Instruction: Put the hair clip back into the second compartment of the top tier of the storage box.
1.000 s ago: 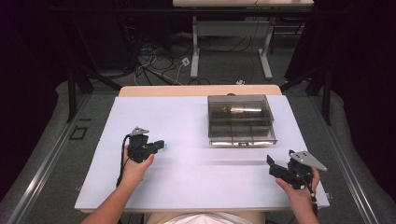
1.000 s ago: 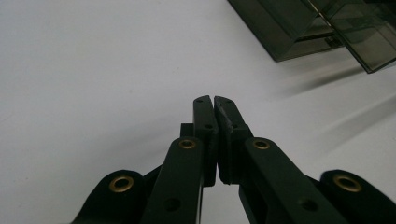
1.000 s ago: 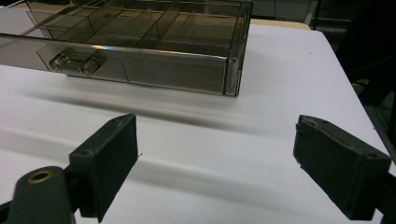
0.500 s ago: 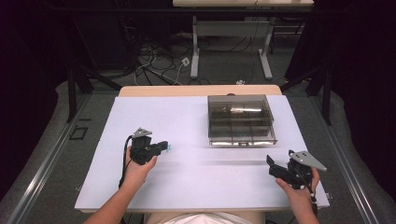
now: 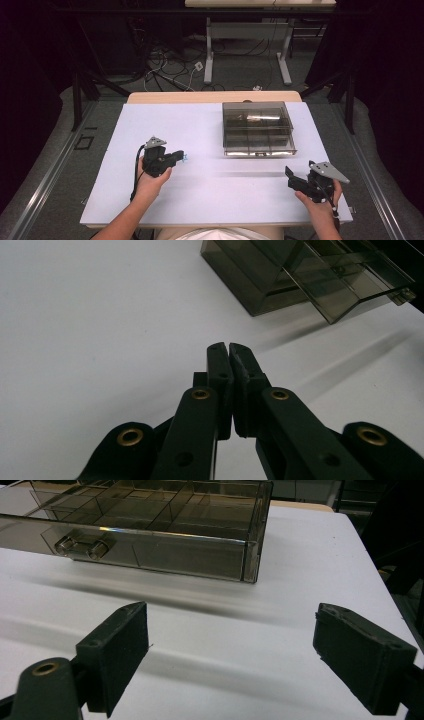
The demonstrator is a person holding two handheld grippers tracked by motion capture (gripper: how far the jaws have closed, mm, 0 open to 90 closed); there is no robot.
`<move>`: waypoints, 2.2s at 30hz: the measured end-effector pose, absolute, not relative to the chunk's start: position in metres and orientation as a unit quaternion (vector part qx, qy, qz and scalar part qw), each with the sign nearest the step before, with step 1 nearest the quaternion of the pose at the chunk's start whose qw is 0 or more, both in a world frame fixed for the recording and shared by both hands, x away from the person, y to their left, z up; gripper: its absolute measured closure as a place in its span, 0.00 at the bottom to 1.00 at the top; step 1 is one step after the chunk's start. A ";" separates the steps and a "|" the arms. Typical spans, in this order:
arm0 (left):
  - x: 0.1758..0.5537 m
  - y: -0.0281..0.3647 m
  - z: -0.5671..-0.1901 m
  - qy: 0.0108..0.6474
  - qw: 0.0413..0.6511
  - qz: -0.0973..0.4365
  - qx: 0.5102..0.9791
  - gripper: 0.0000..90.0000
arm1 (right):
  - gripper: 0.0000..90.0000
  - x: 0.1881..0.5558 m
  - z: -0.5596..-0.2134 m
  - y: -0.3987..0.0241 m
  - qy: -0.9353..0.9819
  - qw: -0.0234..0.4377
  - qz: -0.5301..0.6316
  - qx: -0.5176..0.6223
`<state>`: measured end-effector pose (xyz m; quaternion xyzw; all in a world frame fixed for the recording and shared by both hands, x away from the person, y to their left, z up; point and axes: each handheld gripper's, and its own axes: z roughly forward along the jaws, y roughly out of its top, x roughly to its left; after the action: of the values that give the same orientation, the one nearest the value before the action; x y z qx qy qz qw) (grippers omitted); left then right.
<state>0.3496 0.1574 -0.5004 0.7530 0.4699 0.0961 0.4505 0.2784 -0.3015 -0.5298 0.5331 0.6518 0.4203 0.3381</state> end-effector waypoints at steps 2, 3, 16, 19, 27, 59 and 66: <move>0.348 0.155 -0.499 0.463 0.450 0.097 0.757 0.98 | 0.16 0.278 -0.530 -0.301 0.652 0.338 0.421 0.533; 0.347 0.153 -0.499 0.462 0.450 0.098 0.758 0.98 | 0.16 0.278 -0.530 -0.301 0.652 0.337 0.421 0.533; 0.344 0.126 -0.485 0.428 0.470 0.101 0.765 0.98 | 0.16 0.279 -0.530 -0.300 0.653 0.338 0.422 0.530; 0.344 0.119 -0.479 0.417 0.475 0.099 0.768 0.98 | 0.16 0.279 -0.531 -0.300 0.653 0.338 0.422 0.530; 0.349 0.100 -0.466 0.403 0.488 0.092 0.769 0.98 | 0.16 0.278 -0.530 -0.301 0.650 0.337 0.422 0.534; 0.369 0.061 -0.454 0.389 0.491 0.096 0.773 0.98 | 0.16 0.278 -0.531 -0.302 0.647 0.339 0.422 0.537; 0.376 0.052 -0.454 0.388 0.489 0.095 0.775 0.98 | 0.16 0.278 -0.531 -0.302 0.648 0.337 0.422 0.537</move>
<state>0.3757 0.0520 -0.4537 0.7753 0.3883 0.0948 0.4891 0.2779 -0.3022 -0.5307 0.5372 0.6479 0.4218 0.3373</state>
